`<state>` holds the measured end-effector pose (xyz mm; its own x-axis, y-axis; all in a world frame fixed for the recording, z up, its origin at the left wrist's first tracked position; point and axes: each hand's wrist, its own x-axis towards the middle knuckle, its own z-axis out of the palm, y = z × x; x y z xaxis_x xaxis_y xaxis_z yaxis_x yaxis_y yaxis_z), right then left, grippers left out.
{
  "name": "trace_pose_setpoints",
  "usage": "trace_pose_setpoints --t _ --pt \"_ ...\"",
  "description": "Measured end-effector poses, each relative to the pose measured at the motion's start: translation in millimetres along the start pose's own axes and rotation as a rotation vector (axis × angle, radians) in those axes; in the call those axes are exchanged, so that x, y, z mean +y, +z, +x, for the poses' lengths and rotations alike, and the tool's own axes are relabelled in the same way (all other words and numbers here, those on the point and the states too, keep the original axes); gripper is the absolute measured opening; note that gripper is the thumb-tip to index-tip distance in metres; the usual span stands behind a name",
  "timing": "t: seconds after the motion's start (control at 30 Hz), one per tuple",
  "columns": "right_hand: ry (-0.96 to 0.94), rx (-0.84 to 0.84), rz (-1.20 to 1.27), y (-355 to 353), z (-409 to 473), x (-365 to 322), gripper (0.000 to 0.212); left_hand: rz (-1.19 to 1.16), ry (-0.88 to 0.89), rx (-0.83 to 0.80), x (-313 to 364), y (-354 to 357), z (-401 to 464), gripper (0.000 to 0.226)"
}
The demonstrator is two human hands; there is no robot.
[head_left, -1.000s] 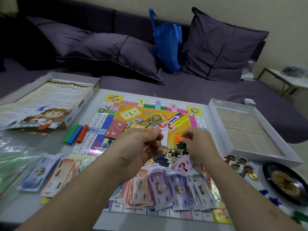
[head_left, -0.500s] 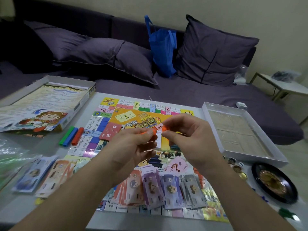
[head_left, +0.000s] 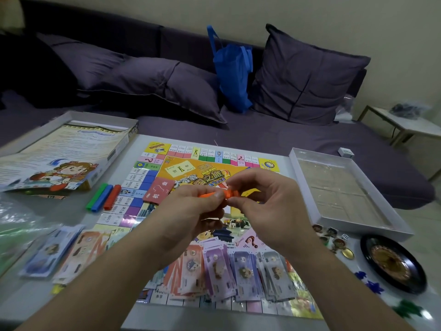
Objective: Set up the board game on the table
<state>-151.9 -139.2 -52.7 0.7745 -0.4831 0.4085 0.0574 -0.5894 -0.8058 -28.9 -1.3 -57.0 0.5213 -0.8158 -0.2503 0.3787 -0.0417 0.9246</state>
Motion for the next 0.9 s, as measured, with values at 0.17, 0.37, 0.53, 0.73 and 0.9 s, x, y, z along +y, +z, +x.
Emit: trace_pose_setpoints --t 0.17,0.37,0.53,0.73,0.9 --pt "-0.126 -0.007 -0.155 -0.4 0.4 -0.4 0.033 0.032 -0.062 -0.038 4.5 -3.8 0.5 0.02" --pt "-0.108 0.002 -0.156 -0.6 2.0 -0.5 0.028 -0.08 -0.042 -0.046 -3.3 -1.5 -0.5 0.028" --pt "-0.06 -0.015 -0.103 -2.0 3.3 -1.6 0.027 -0.049 -0.011 -0.033 -5.8 -0.3 -0.9 0.024" --pt "-0.095 -0.01 -0.127 -2.0 0.9 -2.1 0.027 0.054 0.016 -0.016 -6.0 1.8 -0.8 0.025" --pt "-0.083 0.002 -0.123 0.4 -1.4 -1.9 0.032 0.103 -0.021 -0.055 -1.0 -2.3 -0.6 0.021"
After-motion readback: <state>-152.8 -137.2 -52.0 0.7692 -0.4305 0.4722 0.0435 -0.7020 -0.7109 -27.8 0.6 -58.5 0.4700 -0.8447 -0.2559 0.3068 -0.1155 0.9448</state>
